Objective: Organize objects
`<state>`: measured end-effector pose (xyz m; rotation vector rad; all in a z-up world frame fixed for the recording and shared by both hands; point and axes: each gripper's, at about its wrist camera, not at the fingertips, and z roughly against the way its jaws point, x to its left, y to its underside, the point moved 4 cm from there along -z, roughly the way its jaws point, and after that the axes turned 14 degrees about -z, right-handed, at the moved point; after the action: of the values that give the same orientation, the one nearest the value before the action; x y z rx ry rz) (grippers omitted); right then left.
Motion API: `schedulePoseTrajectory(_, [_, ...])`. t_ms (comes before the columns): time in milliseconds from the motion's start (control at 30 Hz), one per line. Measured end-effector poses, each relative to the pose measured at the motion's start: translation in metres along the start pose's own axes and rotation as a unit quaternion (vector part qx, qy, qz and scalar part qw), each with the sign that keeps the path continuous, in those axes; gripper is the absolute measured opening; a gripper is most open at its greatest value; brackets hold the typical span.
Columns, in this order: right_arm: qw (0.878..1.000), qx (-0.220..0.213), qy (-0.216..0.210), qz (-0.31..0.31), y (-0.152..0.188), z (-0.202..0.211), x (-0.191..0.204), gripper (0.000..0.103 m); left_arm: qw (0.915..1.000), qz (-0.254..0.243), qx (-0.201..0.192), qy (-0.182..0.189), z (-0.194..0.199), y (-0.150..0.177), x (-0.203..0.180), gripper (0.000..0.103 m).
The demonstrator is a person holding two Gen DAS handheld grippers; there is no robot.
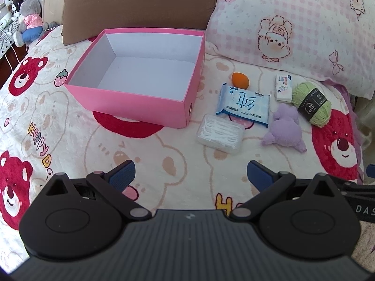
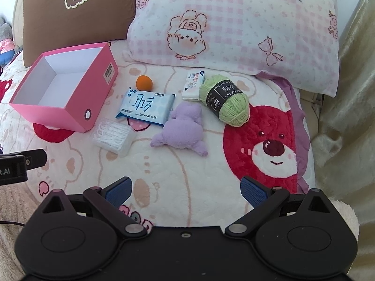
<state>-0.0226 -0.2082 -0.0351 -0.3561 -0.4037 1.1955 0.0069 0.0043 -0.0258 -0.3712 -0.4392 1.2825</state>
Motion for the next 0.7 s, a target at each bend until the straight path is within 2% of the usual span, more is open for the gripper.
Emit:
schedulePoseTrajectory(267, [1.000, 0.001, -0.001, 0.000, 0.001, 0.000, -0.001, 0.100, 0.9996, 0.024, 0.005, 0.012, -0.008, 0.004, 0.004, 0.103])
schedulePoseTrajectory(467, [1.000, 0.000, -0.001, 0.001, 0.001, 0.000, -0.002, 0.100, 0.9996, 0.023, 0.009, 0.015, -0.008, 0.006, 0.001, 0.103])
schedulePoseTrajectory(567, [1.000, -0.015, -0.013, 0.012, -0.001, 0.005, -0.003, 0.100, 0.9996, 0.024, -0.002, 0.016, -0.003, 0.006, 0.001, 0.103])
schedulePoseTrajectory(700, [0.996, -0.060, -0.042, 0.060, -0.003, 0.017, 0.000, 0.100, 0.9996, 0.020, -0.011, 0.017, 0.000, 0.004, 0.000, 0.103])
